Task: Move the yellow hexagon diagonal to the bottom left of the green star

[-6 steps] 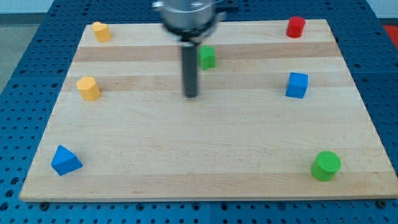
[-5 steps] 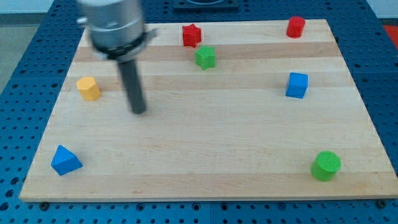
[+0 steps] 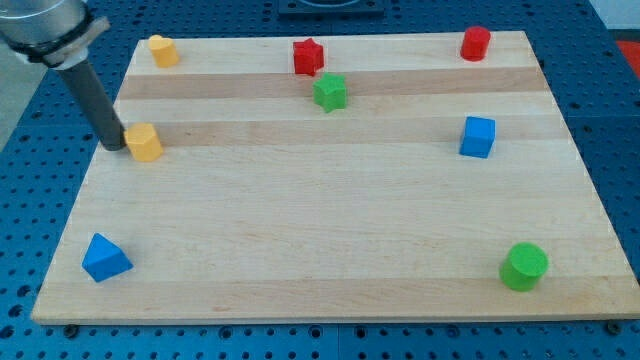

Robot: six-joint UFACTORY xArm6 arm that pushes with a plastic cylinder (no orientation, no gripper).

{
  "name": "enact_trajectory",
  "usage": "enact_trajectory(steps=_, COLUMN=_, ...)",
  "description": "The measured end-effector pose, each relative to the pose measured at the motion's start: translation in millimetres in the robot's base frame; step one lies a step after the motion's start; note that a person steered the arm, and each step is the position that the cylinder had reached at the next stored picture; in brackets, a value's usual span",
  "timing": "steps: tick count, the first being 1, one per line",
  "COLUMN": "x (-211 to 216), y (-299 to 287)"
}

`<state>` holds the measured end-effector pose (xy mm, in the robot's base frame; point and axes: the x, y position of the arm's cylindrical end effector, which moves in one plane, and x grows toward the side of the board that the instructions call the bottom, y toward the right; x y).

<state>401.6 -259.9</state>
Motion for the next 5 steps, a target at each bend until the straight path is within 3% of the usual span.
enact_trajectory(steps=1, x=7.9, y=53.7)
enact_trajectory(steps=3, x=-8.2, y=38.4)
enact_trajectory(steps=4, x=-5.1, y=60.1)
enact_trajectory(steps=5, x=37.8, y=118.9)
